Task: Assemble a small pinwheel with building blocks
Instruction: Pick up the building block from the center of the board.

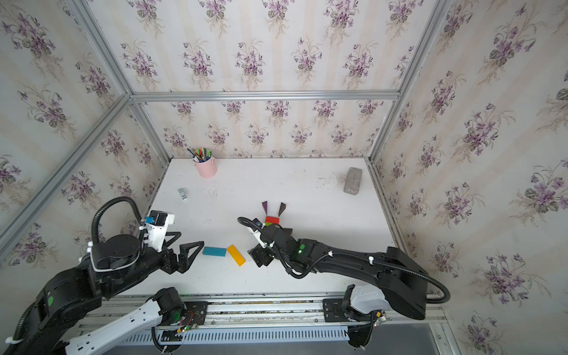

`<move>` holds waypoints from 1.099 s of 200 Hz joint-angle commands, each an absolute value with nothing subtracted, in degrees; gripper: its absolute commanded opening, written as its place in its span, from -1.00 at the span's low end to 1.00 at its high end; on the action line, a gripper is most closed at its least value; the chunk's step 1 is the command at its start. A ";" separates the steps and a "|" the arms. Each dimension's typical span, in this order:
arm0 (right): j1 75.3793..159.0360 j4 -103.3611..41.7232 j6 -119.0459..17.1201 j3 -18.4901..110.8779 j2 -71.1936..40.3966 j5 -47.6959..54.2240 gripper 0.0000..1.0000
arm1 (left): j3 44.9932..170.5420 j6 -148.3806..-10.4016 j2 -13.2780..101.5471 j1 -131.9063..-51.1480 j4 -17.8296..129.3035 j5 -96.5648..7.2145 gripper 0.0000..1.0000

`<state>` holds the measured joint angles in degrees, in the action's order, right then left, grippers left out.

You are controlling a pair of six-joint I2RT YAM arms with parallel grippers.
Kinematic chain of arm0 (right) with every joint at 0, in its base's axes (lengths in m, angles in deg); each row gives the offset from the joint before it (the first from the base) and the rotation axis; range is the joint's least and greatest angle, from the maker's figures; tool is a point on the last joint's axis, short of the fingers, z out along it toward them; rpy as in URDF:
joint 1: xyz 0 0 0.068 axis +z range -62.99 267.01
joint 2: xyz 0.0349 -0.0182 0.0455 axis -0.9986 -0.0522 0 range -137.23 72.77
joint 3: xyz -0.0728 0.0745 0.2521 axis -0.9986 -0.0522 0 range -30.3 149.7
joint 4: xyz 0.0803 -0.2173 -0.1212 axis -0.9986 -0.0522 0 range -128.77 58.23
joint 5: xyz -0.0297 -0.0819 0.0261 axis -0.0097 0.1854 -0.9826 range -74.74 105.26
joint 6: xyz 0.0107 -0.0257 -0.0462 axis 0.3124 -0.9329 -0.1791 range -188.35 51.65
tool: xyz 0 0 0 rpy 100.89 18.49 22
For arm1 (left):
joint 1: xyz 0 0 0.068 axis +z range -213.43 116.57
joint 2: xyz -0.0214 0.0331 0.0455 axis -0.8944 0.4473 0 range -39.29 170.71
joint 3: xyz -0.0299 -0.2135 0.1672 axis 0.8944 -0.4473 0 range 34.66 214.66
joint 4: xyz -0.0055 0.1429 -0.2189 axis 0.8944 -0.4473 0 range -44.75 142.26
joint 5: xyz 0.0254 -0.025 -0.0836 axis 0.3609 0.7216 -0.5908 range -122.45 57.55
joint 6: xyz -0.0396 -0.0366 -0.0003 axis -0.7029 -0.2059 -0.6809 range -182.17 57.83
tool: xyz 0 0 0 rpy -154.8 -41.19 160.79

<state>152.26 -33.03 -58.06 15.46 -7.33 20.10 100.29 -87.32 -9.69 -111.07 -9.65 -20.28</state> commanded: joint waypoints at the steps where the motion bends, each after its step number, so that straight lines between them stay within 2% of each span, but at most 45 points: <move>1: 153.39 -29.83 -55.02 17.19 -12.07 21.56 0.69 | 102.40 -91.69 -11.00 -111.06 -17.12 -18.64 0.99; 47: 157.27 -33.86 -54.22 26.04 -24.17 24.91 0.71 | 105.97 -91.53 -12.46 -111.06 -22.69 -18.24 0.99; 116: 159.07 -35.87 -54.12 29.97 -29.07 26.58 0.66 | 107.96 -90.80 -13.98 -111.06 -24.40 -16.88 0.99; 166: 160.01 -42.02 -52.41 38.26 -37.44 34.18 0.60 | 107.85 -91.18 -15.01 -111.02 -24.58 -16.89 0.99; 220: 160.00 -42.67 -51.74 40.03 -40.51 32.97 0.46 | 107.79 -90.91 -14.86 -111.04 -24.47 -16.80 0.99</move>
<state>159.95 -41.38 -53.30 39.66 -39.87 32.19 107.76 -90.31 -14.96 -111.07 -24.04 -17.73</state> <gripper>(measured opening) 0.740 0.996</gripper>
